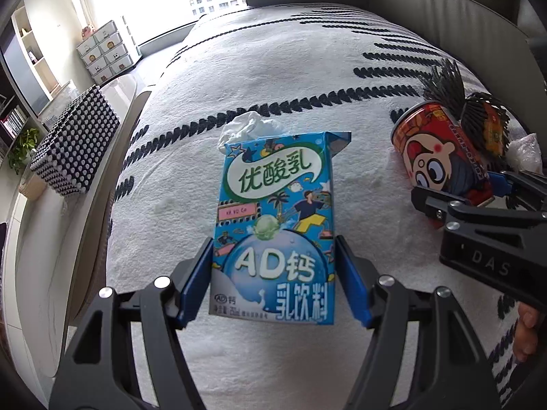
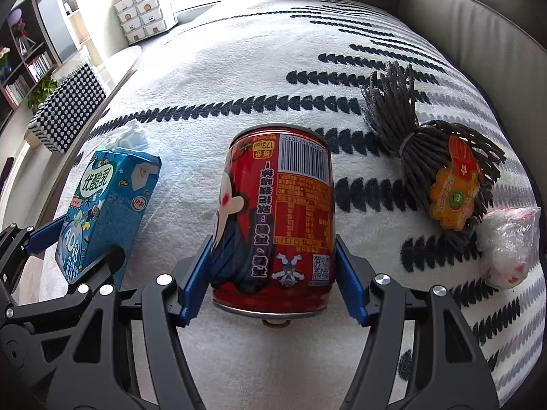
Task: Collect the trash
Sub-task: 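Carry the blue carton and red can to the grey bin and release both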
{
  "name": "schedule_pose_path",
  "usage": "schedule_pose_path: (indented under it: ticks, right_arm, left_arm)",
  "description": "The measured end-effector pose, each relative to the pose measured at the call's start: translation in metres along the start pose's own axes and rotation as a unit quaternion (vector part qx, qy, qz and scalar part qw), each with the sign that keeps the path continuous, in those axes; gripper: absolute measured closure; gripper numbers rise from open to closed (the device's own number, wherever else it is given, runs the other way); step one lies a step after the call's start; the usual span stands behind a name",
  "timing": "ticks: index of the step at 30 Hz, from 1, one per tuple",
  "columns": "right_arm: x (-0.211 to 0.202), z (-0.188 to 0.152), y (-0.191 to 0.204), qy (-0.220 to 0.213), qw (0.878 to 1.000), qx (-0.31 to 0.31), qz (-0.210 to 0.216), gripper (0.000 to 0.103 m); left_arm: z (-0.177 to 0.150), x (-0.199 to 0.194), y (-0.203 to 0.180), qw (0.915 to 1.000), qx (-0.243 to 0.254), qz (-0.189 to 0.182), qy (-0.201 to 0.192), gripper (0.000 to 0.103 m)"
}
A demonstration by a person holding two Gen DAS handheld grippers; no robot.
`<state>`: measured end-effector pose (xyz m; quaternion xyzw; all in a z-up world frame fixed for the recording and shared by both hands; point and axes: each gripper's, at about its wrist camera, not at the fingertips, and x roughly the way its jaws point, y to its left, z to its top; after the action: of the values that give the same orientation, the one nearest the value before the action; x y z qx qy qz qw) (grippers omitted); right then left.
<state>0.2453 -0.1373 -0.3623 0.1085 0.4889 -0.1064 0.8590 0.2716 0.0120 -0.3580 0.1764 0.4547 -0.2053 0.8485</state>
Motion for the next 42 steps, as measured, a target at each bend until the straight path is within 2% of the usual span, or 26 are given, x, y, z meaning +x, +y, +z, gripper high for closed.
schedule_pose_path:
  ticks: [6, 12, 16, 20, 26, 32, 37, 42]
  right_arm:
    - [-0.016, -0.020, 0.002, 0.004, 1.000, -0.008, 0.006, 0.040]
    - [-0.047, -0.043, 0.018, -0.005, 0.999, -0.033, 0.022, 0.040]
    - [-0.071, -0.059, 0.046, -0.016, 0.997, -0.064, 0.041, 0.040]
    - [-0.092, -0.078, 0.096, -0.024, 0.991, -0.107, 0.073, 0.040]
    - [-0.113, -0.117, 0.196, -0.016, 0.974, -0.182, 0.135, 0.040]
    - [-0.127, -0.164, 0.307, -0.007, 0.943, -0.269, 0.196, 0.040]
    - [-0.124, -0.198, 0.387, 0.018, 0.917, -0.320, 0.238, 0.040]
    - [-0.102, -0.222, 0.448, 0.047, 0.898, -0.355, 0.254, 0.040]
  left_arm:
    - [-0.026, -0.027, 0.012, 0.9994, -0.034, 0.011, 0.003, 0.035]
    - [-0.063, -0.071, 0.034, 0.9970, -0.069, 0.034, -0.003, 0.035]
    - [-0.099, -0.102, 0.061, 0.9930, -0.103, 0.058, 0.000, 0.035]
    - [-0.142, -0.131, 0.100, 0.9856, -0.143, 0.090, 0.004, 0.035]
    - [-0.214, -0.174, 0.168, 0.9669, -0.214, 0.139, 0.013, 0.035]
    - [-0.288, -0.209, 0.237, 0.9417, -0.278, 0.188, 0.023, 0.035]
    - [-0.340, -0.224, 0.283, 0.9210, -0.323, 0.215, 0.032, 0.035]
    - [-0.375, -0.219, 0.315, 0.9052, -0.357, 0.225, 0.047, 0.035]
